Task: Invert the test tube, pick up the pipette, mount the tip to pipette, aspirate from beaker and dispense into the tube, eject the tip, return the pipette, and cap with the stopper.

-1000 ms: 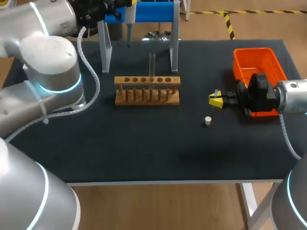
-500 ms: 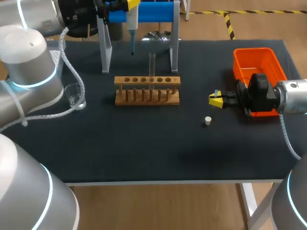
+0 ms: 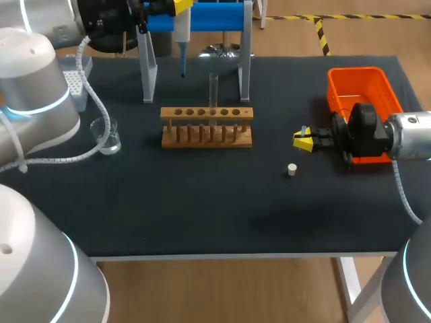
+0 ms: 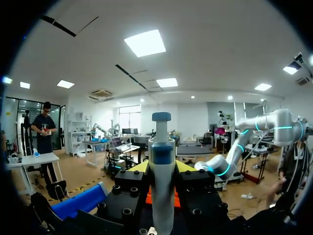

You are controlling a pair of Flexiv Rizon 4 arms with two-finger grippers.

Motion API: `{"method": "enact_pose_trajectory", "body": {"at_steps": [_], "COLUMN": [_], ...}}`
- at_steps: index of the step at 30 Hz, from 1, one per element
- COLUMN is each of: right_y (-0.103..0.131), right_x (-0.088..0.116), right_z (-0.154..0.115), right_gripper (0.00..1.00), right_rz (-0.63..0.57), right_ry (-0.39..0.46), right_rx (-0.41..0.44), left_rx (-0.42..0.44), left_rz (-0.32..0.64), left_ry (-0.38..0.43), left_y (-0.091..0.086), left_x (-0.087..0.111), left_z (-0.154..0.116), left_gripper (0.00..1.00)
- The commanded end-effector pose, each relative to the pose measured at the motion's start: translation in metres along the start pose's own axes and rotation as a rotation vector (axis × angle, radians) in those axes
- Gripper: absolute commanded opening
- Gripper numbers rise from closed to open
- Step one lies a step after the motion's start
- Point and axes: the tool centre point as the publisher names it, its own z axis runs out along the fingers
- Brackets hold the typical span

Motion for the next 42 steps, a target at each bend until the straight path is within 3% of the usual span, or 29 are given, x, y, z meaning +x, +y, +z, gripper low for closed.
{"method": "enact_pose_trajectory", "body": {"at_steps": [1,13,21,28,42], "right_y": [0.000,0.000,0.000,0.000,0.000], "right_x": [0.001,0.001,0.001,0.001,0.001], "right_z": [0.000,0.000,0.000,0.000,0.000], "right_gripper": [0.00,0.00,0.00,0.00,0.00], "right_rz": [-0.001,-0.001,-0.001,-0.001,-0.001], "right_ry": [-0.001,-0.001,-0.001,-0.001,-0.001], "right_rx": [0.001,0.001,0.001,0.001,0.001], "left_rx": [0.003,0.016,0.015,0.015,0.038], "left_rz": [0.008,-0.013,0.015,0.076,0.112], "left_ry": [0.024,0.129,0.164,0.147,0.159], "left_y": [-0.008,-0.021,-0.024,-0.025,-0.024], "left_x": [0.012,0.068,0.099,0.123,0.128], "left_z": [0.007,0.046,0.052,0.048,0.039], "left_gripper": [0.00,0.00,0.00,0.00,0.00]}}
